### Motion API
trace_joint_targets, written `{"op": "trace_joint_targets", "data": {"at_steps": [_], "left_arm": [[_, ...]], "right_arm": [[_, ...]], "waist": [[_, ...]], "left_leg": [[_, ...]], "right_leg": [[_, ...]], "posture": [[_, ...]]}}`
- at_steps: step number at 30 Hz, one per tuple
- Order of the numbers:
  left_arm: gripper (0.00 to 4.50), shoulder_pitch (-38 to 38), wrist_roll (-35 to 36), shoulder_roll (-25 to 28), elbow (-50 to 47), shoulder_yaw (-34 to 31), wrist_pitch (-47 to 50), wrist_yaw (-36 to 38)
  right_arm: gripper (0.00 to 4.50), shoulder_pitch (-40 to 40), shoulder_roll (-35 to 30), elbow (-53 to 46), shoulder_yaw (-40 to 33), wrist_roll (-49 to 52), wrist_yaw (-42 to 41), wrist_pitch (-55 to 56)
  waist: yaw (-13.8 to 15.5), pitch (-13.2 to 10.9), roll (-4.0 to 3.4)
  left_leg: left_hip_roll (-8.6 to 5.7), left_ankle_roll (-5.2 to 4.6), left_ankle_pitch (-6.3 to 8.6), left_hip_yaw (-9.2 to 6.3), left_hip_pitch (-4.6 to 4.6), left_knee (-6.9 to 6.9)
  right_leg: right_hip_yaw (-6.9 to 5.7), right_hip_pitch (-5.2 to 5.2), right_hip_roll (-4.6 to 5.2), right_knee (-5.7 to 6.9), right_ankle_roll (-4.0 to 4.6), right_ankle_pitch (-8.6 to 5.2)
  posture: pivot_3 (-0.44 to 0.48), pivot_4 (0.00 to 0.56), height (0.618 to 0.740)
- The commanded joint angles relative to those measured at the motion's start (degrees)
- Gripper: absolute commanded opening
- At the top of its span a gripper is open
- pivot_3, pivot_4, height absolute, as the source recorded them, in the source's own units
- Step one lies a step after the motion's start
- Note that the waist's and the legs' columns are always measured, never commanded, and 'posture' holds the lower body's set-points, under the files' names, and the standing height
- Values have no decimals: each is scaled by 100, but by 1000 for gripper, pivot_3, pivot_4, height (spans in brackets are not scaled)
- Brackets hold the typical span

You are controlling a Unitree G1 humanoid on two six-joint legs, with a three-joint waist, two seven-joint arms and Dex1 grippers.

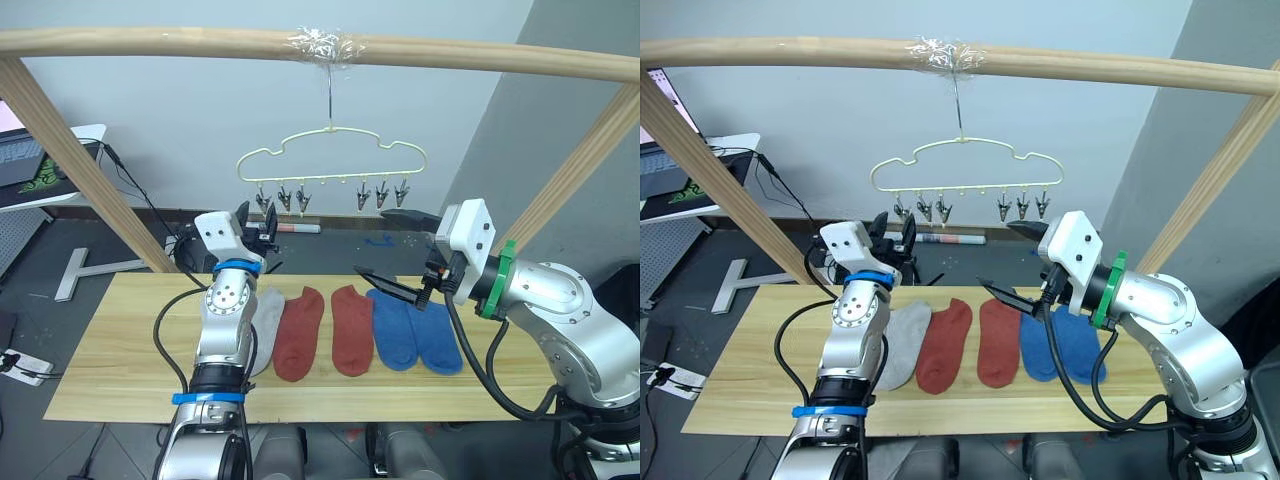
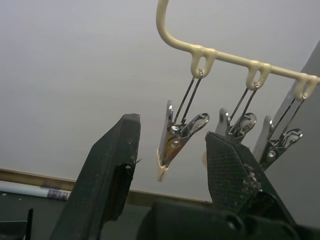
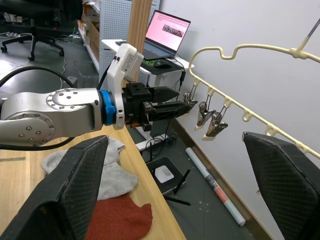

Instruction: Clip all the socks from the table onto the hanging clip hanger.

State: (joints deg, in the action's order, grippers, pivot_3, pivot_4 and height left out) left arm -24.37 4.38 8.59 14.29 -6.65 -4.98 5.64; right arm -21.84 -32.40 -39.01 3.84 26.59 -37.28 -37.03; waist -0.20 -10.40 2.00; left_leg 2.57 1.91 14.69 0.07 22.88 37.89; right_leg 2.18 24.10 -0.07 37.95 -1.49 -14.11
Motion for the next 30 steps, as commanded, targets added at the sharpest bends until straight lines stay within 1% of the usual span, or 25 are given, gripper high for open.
{"op": "trace_joint_targets", "data": {"at_steps": [1, 15, 26, 27, 28, 30], "left_arm": [[2412, -49, -118, 9, -144, 63, -8, -69], [2412, -523, -170, 15, 167, 34, -66, -204], [2412, -564, -135, 13, 128, 43, -16, -147], [2060, -561, -134, 10, 124, 49, -10, -138], [1878, -561, -136, 6, 122, 53, -5, -133], [1332, -565, -141, 1, 117, 58, 2, -126]], "right_arm": [[4500, -57, 30, -104, -10, 59, -5, 126], [4500, -136, 48, -38, 13, 114, -68, 93], [4500, -155, 41, -21, 13, 96, -63, 85], [4500, -160, 43, -17, 12, 98, -60, 82], [4500, -162, 43, -14, 12, 97, -58, 83], [4500, -163, 44, -13, 10, 98, -54, 82]], "waist": [[1, 0, 0], [0, -8, 1], [0, -14, 1], [0, -14, 1], [0, -14, 2], [0, -15, 2]], "left_leg": [[0, 0, 0, 0, 0, 0], [0, 0, 0, 0, 2, -2], [0, 0, 0, -1, 2, -3], [0, 0, 0, -1, 2, -2], [0, 0, 0, -1, 2, -3], [0, 0, 0, -1, 2, -2]], "right_leg": [[0, 0, 0, -1, 0, 0], [-1, 1, 0, -3, 0, 0], [-2, 1, 0, -3, 0, 0], [-2, 1, 0, -3, 0, 0], [-2, 1, 0, -3, 0, 0], [-2, 1, 0, -3, 0, 0]], "posture": [[-2, 188, 711], [-8, 189, 711], [-7, 188, 711], [-7, 188, 711], [-7, 188, 711], [-9, 188, 711]]}}
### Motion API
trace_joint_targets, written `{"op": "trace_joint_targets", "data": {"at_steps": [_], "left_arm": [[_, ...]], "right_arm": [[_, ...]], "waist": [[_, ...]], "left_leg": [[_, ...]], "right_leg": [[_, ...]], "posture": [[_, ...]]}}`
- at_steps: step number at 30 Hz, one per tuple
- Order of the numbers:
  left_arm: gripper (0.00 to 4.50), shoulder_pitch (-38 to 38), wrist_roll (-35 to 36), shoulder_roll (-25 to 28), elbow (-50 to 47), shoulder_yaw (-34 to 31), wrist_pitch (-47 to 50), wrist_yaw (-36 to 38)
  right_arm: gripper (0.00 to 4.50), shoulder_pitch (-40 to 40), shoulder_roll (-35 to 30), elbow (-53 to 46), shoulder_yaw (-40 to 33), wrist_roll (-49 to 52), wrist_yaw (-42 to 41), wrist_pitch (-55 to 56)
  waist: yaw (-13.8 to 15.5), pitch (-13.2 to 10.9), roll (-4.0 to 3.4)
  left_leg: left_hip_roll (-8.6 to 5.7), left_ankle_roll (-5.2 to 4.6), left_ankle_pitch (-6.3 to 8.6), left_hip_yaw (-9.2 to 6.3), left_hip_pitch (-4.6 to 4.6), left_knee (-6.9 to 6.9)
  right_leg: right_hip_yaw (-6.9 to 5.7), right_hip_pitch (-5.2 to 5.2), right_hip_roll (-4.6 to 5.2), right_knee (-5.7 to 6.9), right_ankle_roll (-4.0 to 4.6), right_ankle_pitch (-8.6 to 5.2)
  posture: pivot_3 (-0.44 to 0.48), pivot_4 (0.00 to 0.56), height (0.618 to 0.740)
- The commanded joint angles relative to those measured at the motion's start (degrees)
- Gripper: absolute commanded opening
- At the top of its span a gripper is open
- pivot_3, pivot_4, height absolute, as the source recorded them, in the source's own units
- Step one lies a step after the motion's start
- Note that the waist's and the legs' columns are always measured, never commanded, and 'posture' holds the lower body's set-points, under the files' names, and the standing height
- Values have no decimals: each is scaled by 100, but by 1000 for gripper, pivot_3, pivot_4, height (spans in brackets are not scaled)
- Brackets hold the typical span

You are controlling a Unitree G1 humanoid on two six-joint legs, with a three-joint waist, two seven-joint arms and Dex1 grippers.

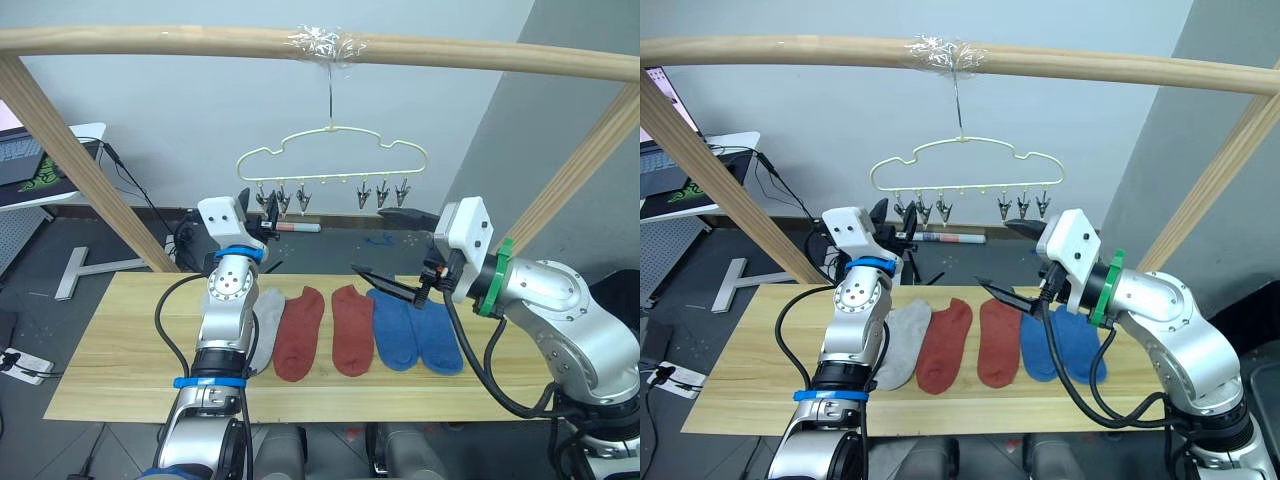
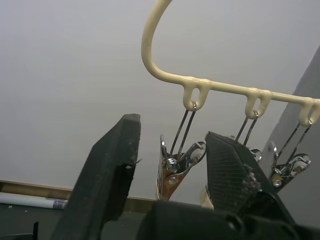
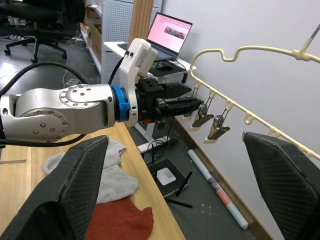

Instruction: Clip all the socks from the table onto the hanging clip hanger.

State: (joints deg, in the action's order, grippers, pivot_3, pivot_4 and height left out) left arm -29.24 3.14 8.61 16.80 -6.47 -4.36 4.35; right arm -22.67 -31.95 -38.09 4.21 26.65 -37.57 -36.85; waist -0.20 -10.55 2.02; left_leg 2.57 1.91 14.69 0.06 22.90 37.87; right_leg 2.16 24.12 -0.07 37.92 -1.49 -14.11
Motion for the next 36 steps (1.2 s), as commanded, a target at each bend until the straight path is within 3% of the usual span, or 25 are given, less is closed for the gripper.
{"op": "trace_joint_targets", "data": {"at_steps": [1, 5, 7, 11, 15, 20, 27, 36], "left_arm": [[1026, -84, -19, -1, -136, 42, -56, 6], [204, -99, -22, 19, -147, 34, -47, 13], [25, -95, -12, 50, -162, 18, -41, 20], [25, -61, 32, 147, -213, -32, -19, 70], [25, 6, 168, 305, -375, -27, 24, 347], [25, 86, 347, 500, -598, -8, 180, 733], [25, 48, 381, 641, -660, -17, 315, 945], [25, 94, 364, 733, -746, -41, 409, 1043]], "right_arm": [[4500, -79, 1, -106, -29, 94, -20, 61], [4500, -49, -4, -132, -45, 110, -5, 36], [4500, 11, -22, -155, -65, 115, 3, 18], [4500, 435, -143, -72, -2, -217, 139, 96], [4500, 1356, -78, 304, 153, -1063, 789, 394], [4500, 2071, 591, 1187, 123, -1833, 1877, 699], [4500, 1737, 1976, 2980, -339, -2120, 3212, 690], [4500, 1243, 2655, 4533, -756, -2112, 3821, 810]], "waist": [[0, 0, 0], [-1, 0, 0], [-1, 0, 0], [0, 0, 1], [2, -1, 1], [-6, -20, -3], [-17, -59, -10], [-15, -79, -14]], "left_leg": [[0, 0, 0, 0, 0, 0], [0, 0, 0, 0, 0, 0], [0, 0, 0, 0, 0, 0], [1, 0, 0, -1, -1, 0], [1, 0, 0, 1, 0, -2], [2, 1, 0, 6, -1, -1], [4, 1, -1, 6, -3, 2], [4, 1, 0, 5, 4, -5]], "right_leg": [[0, 0, 0, 0, 0, 0], [0, 0, 0, 0, 0, 0], [0, 0, 0, 0, 0, 0], [-1, 0, 0, 0, 0, 0], [1, 0, 0, -1, 0, 0], [5, 3, 1, 1, 0, 0], [7, 5, -4, 8, 1, 1], [6, 9, -3, 0, 0, 0]], "posture": [[-9, 188, 711], [-11, 189, 711], [-11, 188, 711], [-6, 188, 711], [1, 191, 711], [-2, 196, 711], [-5, 199, 711], [9, 204, 711]]}}
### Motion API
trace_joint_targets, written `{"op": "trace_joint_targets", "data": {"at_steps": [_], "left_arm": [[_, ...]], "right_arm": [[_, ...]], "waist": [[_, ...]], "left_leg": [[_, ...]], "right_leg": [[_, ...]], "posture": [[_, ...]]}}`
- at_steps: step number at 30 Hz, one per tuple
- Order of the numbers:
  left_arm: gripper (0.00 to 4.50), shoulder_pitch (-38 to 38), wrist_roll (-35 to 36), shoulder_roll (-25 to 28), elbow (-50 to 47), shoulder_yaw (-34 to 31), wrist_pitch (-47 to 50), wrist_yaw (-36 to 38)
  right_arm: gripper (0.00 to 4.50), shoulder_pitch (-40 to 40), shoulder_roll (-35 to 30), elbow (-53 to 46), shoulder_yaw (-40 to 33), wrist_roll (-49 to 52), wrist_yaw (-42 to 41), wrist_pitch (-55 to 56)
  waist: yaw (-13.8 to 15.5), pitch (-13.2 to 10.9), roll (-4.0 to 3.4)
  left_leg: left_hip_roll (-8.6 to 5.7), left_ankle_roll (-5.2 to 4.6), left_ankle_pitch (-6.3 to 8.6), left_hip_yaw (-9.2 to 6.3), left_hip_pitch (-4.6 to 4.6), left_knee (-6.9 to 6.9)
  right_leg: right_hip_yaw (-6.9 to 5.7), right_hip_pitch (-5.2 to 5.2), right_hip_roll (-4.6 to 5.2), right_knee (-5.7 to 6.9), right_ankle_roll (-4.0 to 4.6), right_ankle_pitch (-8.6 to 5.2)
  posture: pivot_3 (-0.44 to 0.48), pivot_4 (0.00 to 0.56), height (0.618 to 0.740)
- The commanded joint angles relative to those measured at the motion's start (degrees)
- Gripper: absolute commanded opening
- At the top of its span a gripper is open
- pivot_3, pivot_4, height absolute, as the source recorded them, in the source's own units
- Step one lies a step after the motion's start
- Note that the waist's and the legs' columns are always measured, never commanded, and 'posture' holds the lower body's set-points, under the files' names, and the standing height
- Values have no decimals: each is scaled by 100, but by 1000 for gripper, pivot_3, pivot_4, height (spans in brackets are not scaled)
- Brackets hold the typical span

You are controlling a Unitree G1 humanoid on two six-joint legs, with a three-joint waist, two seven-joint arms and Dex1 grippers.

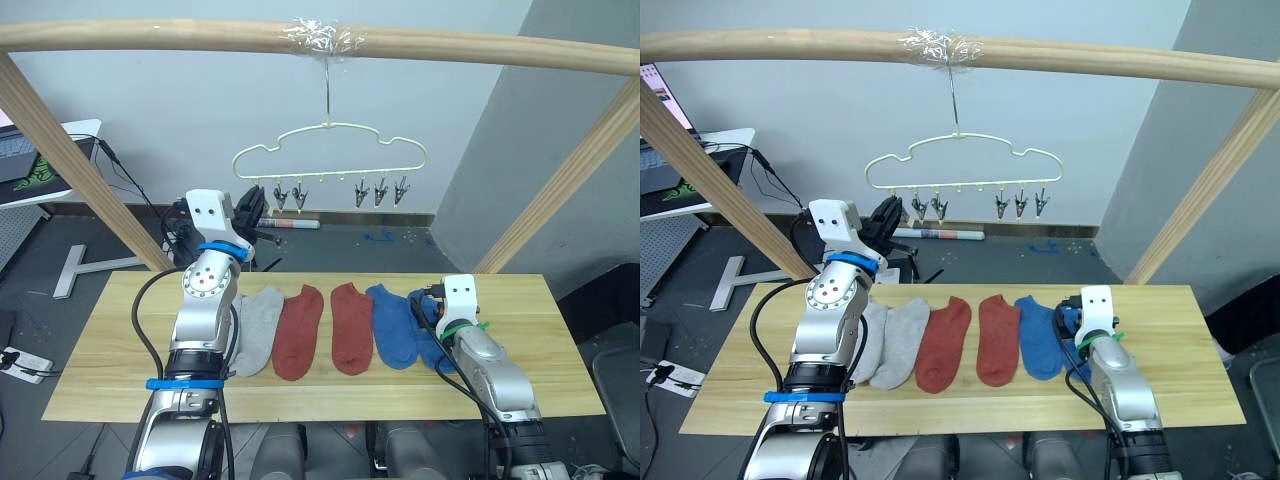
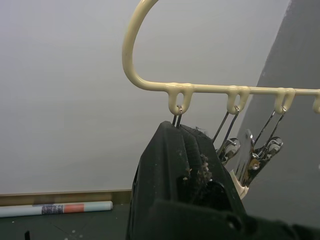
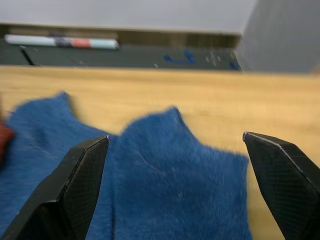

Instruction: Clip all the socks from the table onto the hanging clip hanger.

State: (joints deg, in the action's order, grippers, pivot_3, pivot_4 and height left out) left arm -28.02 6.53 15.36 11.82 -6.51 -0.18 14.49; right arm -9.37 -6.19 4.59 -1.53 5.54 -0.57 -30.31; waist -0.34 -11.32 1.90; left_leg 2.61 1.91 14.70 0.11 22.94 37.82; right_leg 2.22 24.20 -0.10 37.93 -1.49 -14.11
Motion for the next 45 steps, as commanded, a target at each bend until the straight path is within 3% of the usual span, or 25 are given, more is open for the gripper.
{"op": "trace_joint_targets", "data": {"at_steps": [1, 2, 4, 9, 15, 21, 26, 38, 45], "left_arm": [[25, -18, 28, 67, -269, -38, 10, 34], [25, -9, 31, 76, -285, -39, 27, 38], [0, 18, 28, 98, -315, -40, 55, 47], [0, 96, 60, 163, -331, -93, 165, 67], [0, 167, 338, 247, -455, -190, 492, 344], [0, 114, 1636, 826, -945, -481, 2097, 1390], [0, -125, 2334, 1235, -1219, -734, 3161, 1640], [0, -89, 3242, 1424, -1882, -866, 4563, 1677], [0, -14, 3324, 1341, -2014, -928, 4680, 1505]], "right_arm": [[4500, -132, 122, 422, -221, 23, 142, 174], [4500, -178, 157, 573, -256, 40, 161, 193], [3947, -269, 227, 840, -342, 63, 212, 195], [2198, -279, 148, 1166, -287, -97, 197, 310], [104, -109, 13, 892, -157, -159, -8, 408], [41, -176, -811, -710, 1153, -602, -1326, 653], [41, -718, -912, -1122, 1875, -827, -1916, 769], [41, -2464, 531, 291, 2322, -888, -2052, 1307], [41, -2641, 793, 620, 2374, -883, -2206, 1548]], "waist": [[-1, -5, -3], [-1, -8, -3], [-2, -19, -6], [-8, -21, -4], [-12, -21, -4], [-139, -101, -38], [-200, -147, -28], [-134, -228, 1], [-89, -228, 0]], "left_leg": [[0, 0, 0, 0, 0, 0], [0, 0, 0, 0, -1, 1], [0, 0, 0, 1, -1, 2], [0, 0, 0, 0, -3, 3], [1, 0, 0, -1, -5, 2], [1, 0, 0, 3, -3, 5], [15, 0, 0, -12, -7, -1], [8, 7, 2, -10, 9, 2], [9, 14, 6, -14, 11, -2]], "right_leg": [[1, 1, 0, 1, 0, 0], [1, 0, 0, 2, 0, 0], [2, 0, 0, 3, 0, 0], [1, -1, 0, 5, 0, 1], [1, -2, 0, 5, 0, 1], [6, 2, 0, 8, -1, 0], [-2, 5, -23, 13, -1, 0], [1, 17, 0, 8, -1, 0], [-5, 17, 10, 9, 19, 11]], "posture": [[19, 209, 711], [19, 209, 711], [23, 210, 711], [27, 215, 711], [27, 219, 711], [23, 230, 711], [34, 233, 711], [56, 231, 711], [74, 227, 711]]}}
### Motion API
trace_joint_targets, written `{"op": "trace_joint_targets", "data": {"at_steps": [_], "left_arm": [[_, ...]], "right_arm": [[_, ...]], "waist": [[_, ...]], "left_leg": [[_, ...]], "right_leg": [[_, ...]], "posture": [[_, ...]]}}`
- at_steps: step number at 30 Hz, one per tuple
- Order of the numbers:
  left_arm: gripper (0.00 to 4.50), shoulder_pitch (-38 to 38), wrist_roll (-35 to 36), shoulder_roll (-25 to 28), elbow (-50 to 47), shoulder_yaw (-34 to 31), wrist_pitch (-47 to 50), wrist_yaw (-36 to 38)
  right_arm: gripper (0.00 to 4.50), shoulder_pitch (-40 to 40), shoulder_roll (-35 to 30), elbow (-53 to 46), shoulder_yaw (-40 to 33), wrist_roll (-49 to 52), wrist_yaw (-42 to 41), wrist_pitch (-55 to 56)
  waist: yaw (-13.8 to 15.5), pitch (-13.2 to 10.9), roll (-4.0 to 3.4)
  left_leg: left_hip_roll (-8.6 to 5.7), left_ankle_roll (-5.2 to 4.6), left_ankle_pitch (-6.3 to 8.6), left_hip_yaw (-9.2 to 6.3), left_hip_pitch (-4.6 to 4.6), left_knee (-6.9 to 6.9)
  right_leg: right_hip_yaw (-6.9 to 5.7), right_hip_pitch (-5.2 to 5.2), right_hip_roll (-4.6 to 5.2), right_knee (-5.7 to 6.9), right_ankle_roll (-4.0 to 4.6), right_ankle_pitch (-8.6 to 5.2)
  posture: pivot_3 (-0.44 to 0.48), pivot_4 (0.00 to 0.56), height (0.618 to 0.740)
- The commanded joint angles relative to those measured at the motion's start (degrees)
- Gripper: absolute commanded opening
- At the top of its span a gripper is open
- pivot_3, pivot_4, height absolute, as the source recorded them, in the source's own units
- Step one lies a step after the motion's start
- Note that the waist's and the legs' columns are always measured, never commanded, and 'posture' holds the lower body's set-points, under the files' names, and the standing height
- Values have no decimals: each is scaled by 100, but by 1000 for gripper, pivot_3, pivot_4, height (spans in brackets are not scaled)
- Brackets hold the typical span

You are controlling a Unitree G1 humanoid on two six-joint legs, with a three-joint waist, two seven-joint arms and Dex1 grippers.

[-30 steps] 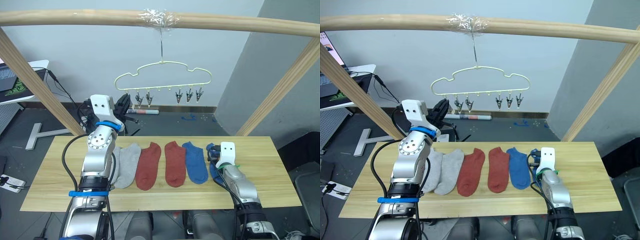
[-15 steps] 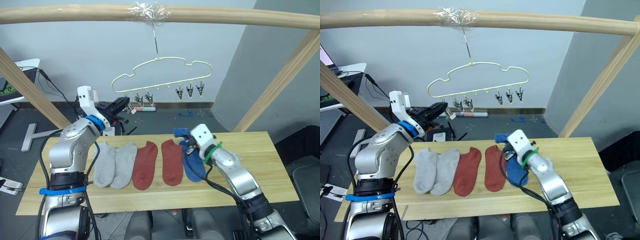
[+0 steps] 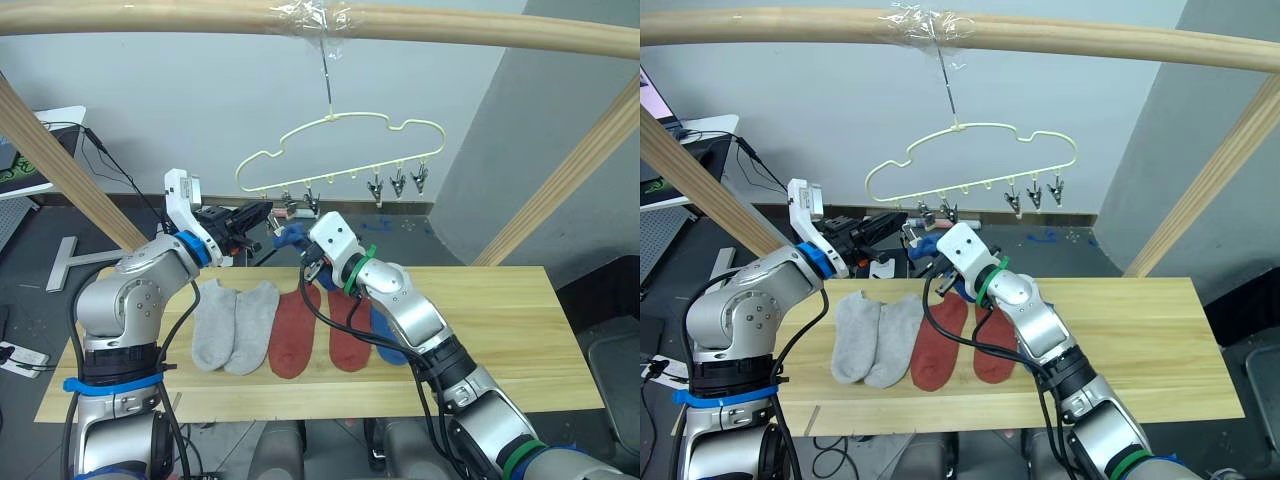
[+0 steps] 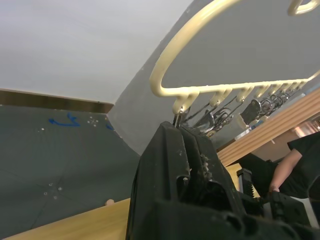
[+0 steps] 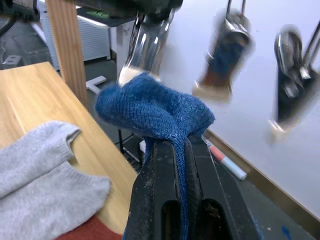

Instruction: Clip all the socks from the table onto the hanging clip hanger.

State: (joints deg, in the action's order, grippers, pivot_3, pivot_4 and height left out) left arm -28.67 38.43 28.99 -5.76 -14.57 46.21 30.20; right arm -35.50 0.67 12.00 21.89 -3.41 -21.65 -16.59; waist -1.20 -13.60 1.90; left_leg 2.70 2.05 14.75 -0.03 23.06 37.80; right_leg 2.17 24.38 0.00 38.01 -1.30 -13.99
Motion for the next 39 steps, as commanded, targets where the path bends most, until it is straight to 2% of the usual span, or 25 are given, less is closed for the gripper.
{"op": "trace_joint_targets", "data": {"at_steps": [1, 11, 21, 24, 30, 34, 37, 39], "left_arm": [[0, 59, 148, -36, -266, -137, 54, -95], [0, 237, 240, -22, -392, -155, 103, -185], [0, 299, 322, 30, -367, -227, 163, -176], [765, 315, 324, 51, -377, -252, 150, -161], [2598, 408, 456, 164, -462, -290, 346, -38], [2598, 462, 538, 230, -525, -342, 402, -12], [2640, 611, 413, 353, -621, -322, 259, 13], [2640, 710, 284, 397, -692, -272, 79, 8]], "right_arm": [[41, -13, 129, -132, 51, 18, -120, 176], [41, 110, 471, -303, -27, 171, -152, 150], [41, 177, 502, -389, -43, 145, -208, 136], [0, 169, 506, -380, -59, 141, -216, 137], [0, 133, 547, -345, -98, 168, -223, 139], [0, 126, 597, -358, -132, 261, -292, 85], [763, 127, 555, -411, -111, 245, -308, 171], [1446, 112, 477, -438, -45, 176, -341, 177]], "waist": [[-6, 0, 0], [-13, 0, 0], [-13, 0, 0], [-16, 0, 0], [-15, 0, 0], [-14, 0, 0], [-16, 0, 0], [-16, 0, -1]], "left_leg": [[0, 1, 1, 0, 0, 0], [-1, 2, 1, -1, -2, 1], [-1, 3, 1, 0, -2, 1], [-1, 3, 1, 0, -3, 1], [-1, 3, 1, -1, -1, 0], [-1, 3, 1, -1, -2, 1], [-1, 3, 1, -2, -2, 1], [0, 3, 1, -3, -2, 0]], "right_leg": [[2, 0, 4, 0, 0, 0], [-1, 0, 5, 5, -4, -2], [0, 0, 6, 5, -2, -1], [-1, 0, 5, 5, -2, -1], [-1, 0, 5, 4, -2, -1], [-1, 0, 5, 4, -2, -1], [0, 0, 6, 4, -2, -1], [1, 1, 6, 4, -1, -1]], "posture": [[74, 227, 711], [80, 222, 711], [81, 217, 711], [82, 217, 711], [84, 218, 711], [84, 220, 711], [86, 222, 711], [85, 224, 711]]}}
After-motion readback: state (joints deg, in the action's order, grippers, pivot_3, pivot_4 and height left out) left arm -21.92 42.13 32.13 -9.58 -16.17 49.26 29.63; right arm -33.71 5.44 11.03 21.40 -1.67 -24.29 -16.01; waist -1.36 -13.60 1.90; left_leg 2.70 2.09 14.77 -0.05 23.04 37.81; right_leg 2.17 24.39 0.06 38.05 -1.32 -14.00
